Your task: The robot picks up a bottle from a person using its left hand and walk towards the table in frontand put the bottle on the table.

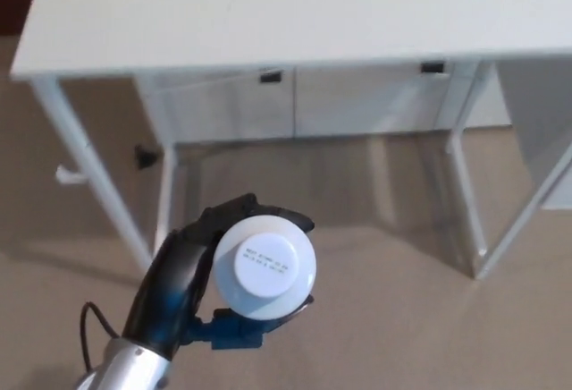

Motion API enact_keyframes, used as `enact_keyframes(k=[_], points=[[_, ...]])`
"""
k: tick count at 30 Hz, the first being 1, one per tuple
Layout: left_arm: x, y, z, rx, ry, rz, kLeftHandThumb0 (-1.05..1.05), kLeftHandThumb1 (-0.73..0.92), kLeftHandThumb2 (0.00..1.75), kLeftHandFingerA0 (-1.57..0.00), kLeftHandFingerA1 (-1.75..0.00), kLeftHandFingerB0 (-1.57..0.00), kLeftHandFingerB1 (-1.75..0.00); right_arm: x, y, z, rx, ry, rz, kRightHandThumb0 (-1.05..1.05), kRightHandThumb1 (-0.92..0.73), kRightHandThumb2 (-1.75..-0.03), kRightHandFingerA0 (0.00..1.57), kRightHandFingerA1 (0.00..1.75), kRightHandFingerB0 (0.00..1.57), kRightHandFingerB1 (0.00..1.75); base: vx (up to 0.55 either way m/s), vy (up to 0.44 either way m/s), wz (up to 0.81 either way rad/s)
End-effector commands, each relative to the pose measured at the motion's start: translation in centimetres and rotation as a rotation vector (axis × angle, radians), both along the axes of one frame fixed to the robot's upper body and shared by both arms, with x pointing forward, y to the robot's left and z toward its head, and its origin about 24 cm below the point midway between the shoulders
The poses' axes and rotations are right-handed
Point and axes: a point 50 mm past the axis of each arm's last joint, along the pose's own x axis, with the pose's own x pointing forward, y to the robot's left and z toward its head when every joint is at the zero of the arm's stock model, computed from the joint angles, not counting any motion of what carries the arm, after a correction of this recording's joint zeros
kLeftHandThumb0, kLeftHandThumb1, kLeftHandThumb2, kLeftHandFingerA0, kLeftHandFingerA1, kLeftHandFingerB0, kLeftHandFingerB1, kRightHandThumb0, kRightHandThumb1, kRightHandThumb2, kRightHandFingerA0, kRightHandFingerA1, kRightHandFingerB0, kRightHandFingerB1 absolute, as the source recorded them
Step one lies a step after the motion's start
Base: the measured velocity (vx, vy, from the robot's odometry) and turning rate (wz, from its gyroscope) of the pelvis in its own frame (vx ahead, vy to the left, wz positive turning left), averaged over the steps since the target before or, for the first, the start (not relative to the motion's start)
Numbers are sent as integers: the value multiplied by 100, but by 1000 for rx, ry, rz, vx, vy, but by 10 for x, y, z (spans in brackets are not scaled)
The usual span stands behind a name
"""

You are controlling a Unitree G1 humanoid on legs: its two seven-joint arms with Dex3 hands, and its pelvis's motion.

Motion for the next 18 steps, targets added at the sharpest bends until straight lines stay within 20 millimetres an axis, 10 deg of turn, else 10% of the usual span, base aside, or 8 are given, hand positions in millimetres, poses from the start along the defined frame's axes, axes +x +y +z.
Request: enact_keyframes(k=[1,3,4,10,11,13,14,18], points=[[2,2,6,7,-49,8,-20,80,67,-143,-108,-126,-83,0,-3,1,-10,1,-4,-33,-70,-60,63,46,53,41,426,218,-29],[3,3,8,10,-60,13,-20,79,69,-145,-107,-127,-83,1,-3,0,-12,6,-6,-34,-71,-61,59,45,52,41,414,201,-3],[3,3,8,10,-60,13,-21,79,69,-144,-107,-127,-83,1,-3,0,-13,8,-7,-38,-57,-88,52,58,43,53,386,186,7],[3,4,10,19,-70,11,-22,79,67,-142,-109,-127,-82,0,-3,0,-12,14,0,-36,-58,-87,49,56,40,51,249,33,9],[3,3,10,12,-69,9,-22,80,65,-142,-109,-127,-81,0,-3,-1,-12,15,-4,-31,-72,-61,55,43,52,41,123,-144,0],[1,3,9,-3,-56,9,-22,81,64,-143,-108,-128,-80,-3,-3,-2,-11,22,-8,-32,-72,-61,56,43,52,40,115,-183,26],[1,3,10,-5,-55,10,-23,80,66,-144,-106,-128,-79,-4,-3,-2,-15,21,0,-37,-58,-87,49,56,42,52,51,-145,-8],[3,2,15,-7,-68,7,-22,80,66,-144,-107,-126,-78,0,-4,-1,-15,13,-10,-37,-58,-87,51,58,44,53,88,-133,6]])
